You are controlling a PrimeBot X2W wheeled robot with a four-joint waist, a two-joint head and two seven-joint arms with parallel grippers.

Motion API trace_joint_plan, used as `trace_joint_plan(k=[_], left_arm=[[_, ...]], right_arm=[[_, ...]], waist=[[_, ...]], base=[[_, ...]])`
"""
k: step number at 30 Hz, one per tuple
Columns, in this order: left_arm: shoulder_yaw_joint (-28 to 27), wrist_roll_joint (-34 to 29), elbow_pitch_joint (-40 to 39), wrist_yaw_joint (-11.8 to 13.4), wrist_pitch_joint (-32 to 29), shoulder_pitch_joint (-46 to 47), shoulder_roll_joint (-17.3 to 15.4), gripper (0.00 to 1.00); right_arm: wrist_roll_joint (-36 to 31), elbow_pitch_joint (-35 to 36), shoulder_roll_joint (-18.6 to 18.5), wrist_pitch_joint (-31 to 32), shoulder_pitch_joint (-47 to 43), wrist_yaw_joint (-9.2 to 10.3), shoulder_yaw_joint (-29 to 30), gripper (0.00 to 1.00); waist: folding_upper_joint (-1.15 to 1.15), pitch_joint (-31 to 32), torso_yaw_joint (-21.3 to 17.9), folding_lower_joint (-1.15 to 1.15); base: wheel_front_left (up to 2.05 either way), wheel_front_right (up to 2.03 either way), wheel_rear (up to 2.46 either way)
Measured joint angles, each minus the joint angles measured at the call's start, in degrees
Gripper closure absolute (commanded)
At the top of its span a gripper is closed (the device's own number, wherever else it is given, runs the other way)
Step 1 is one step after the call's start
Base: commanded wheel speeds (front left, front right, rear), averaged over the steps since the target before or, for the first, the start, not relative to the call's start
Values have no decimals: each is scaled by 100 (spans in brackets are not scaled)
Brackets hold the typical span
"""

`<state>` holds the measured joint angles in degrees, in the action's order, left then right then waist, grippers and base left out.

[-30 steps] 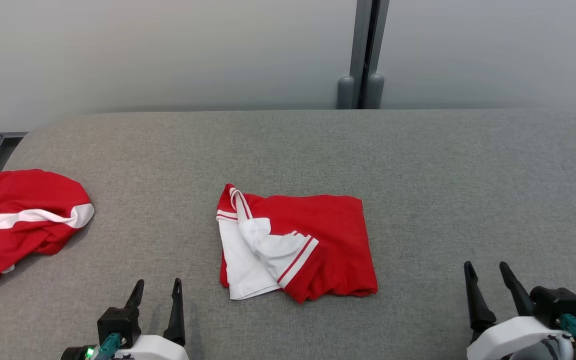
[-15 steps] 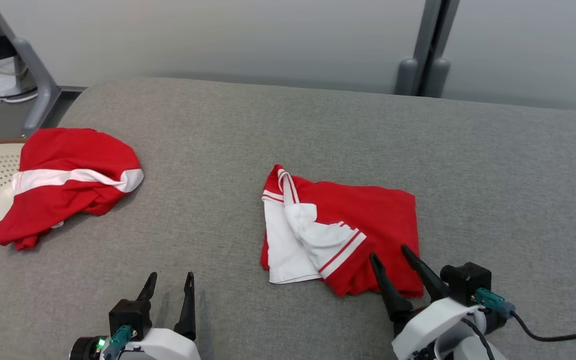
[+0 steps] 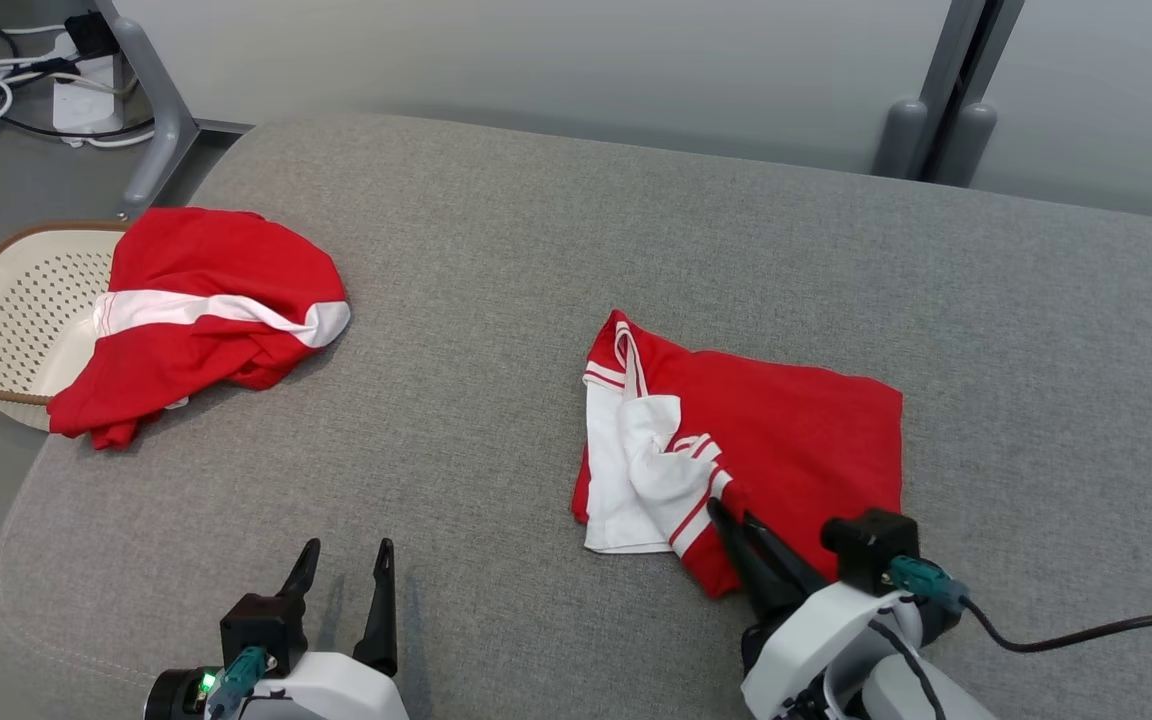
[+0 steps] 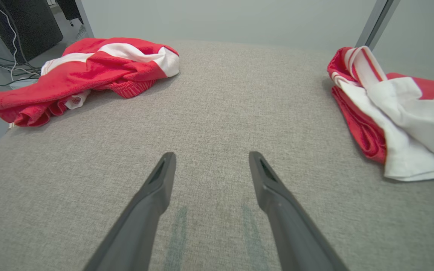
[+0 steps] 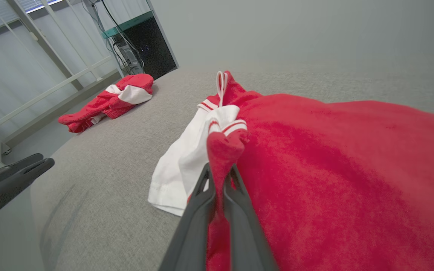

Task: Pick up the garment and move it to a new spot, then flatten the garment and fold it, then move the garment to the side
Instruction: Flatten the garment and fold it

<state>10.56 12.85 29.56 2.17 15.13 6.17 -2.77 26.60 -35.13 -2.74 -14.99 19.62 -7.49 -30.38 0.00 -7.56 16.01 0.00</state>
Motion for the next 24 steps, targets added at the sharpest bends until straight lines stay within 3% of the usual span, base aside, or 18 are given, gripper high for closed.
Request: trace_joint_plan(k=[4,5,7,10,14,17,24], left_arm=[[0,35,3,2,0,13,-1,0],[12,43,12,9,0,24,-1,0],[70,64,49,8,0,47,1,0],[93,81,70,10,0,92,1,0],[67,81,76,44,0,108,1,0],[48,80,60,52,0,109,0,0],[-41,56,-10,77,0,111,1,0]], right_arm=[[129,47,-5,0,110,0,-579,100],[144,55,-7,0,156,0,-745,80],[312,29,-11,0,229,0,-1226,0],[644,143,13,-1,319,0,-1807,0],[803,127,20,0,455,-1,-1729,0],[539,90,-21,0,446,0,-1176,0],[-772,203,-51,-1,4,-1,813,0]], waist=[[0,-24,-19,0],[0,-32,-27,0],[0,-42,-40,0],[0,-49,-74,0],[0,-46,-173,0],[0,-37,-277,0],[0,-5,-570,0]], base=[[0,0,0],[0,0,0],[0,0,0],[0,0,0],[0,0,0],[0,0,0],[0,0,0]])
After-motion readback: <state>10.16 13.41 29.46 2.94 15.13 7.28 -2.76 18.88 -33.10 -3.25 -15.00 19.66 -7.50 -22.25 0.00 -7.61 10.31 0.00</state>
